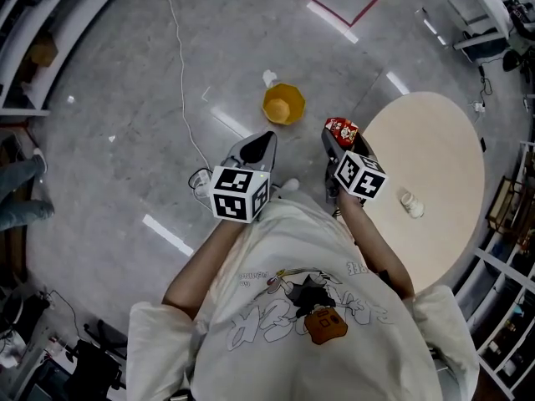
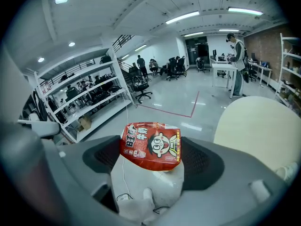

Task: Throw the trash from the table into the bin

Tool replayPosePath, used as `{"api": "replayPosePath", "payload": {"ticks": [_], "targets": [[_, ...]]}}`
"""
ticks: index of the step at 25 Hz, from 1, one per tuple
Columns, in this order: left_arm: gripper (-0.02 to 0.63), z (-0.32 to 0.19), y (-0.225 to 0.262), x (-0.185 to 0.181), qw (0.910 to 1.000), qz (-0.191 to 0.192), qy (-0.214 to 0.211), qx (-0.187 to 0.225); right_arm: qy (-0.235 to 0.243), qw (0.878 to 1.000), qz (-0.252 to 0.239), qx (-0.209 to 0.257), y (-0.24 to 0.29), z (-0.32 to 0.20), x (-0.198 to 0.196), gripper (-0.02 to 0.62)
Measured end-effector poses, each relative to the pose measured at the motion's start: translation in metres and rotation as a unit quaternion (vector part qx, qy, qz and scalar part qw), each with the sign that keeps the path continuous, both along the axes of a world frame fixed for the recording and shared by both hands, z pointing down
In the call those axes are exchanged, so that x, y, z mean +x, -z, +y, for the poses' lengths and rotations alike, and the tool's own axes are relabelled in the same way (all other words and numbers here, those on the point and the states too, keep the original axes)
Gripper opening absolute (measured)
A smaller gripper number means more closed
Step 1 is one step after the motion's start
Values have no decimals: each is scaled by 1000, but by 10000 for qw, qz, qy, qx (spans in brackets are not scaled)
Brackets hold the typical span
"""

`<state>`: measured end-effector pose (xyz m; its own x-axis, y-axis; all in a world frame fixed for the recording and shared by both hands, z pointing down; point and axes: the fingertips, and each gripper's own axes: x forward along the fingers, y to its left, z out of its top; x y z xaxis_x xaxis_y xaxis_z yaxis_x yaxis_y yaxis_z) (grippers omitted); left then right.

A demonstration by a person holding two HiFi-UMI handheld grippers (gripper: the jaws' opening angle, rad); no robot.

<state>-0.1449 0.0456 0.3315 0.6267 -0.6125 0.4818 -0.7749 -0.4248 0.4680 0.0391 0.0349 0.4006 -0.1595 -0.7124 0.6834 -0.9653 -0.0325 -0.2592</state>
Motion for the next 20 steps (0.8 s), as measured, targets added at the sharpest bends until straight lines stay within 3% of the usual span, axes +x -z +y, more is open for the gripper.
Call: {"api": "replayPosePath", "payload": {"ticks": [9, 20], "targets": [[0, -30, -6, -34, 9999, 101, 26, -30, 63, 9998, -106, 144, 15, -30, -36, 413], [0, -60, -22, -58, 9993, 258, -246, -147, -85, 9995, -91, 297, 17, -57, -67, 411]]}}
